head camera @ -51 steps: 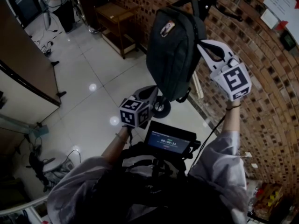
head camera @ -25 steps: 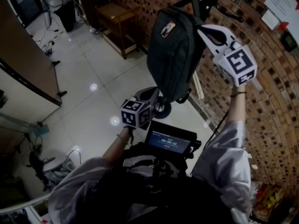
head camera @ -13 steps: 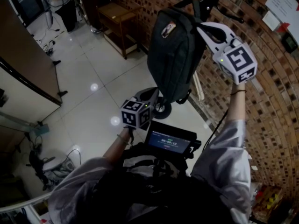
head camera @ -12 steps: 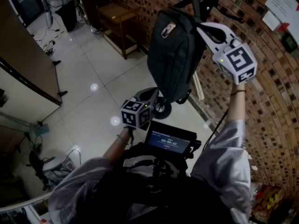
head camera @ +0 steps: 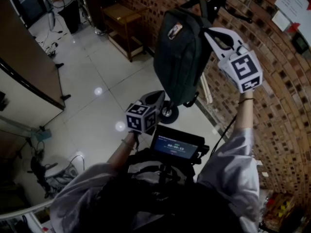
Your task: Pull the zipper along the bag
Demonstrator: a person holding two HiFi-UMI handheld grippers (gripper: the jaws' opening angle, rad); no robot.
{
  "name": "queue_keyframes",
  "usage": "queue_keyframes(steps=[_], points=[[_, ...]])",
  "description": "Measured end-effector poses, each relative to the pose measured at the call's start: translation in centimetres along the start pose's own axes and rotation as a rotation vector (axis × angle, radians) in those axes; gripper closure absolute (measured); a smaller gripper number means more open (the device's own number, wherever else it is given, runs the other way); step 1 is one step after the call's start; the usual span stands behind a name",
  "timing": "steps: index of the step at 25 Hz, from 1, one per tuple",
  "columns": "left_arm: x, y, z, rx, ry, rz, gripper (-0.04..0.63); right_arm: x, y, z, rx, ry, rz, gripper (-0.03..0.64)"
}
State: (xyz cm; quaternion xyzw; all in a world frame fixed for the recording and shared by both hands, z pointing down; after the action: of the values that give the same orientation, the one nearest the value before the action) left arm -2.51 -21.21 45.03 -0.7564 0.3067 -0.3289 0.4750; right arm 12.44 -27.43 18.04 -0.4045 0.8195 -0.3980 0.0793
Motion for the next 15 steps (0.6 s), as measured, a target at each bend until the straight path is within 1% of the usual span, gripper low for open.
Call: queue_keyframes(steps=[2,3,4,9,15], points=[[-0.1,-0.1,0.1,0.001,-0.001,-0.003,0.594,-0.4,-0.2,-0.3,0.029,-0.006,-0.002,0.592],[-0.2,-0.2,0.2,0.001,-0.002,-0.004,0.594,-0.7,-0.4,-0.5,0.055,-0.005,-0.005,0.562],[-0.2,-0.3,0.3,0.003,-0.004,-0.006,0.594,-1.0,-0.6,-0.8,0.079,-0.003,-0.007,0.512],[-0.3,-0.4,0.8,0.017,-0.015,-0.01,0.594,-2.5,-2.4,-2.3,0.151,-0.01,0.029,0.508],[-0.4,-0.3,1.3,0.026,-0.018,-0.013,0.594,-4.4,-6.0,-5.9,0.323,-0.029,0.049,0.508]])
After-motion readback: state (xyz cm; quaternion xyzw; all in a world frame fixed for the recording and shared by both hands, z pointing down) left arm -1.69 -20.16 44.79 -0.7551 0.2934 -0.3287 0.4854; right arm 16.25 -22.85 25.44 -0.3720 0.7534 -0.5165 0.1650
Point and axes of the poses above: the fingertips, and each gripper's own axes: x forward along the fingers, z to its right, y out of its top, the point moved 5 cm from there along -x, backward along the fingers, and after that the axes turned 6 degrees about y, right-handed, at the moved point
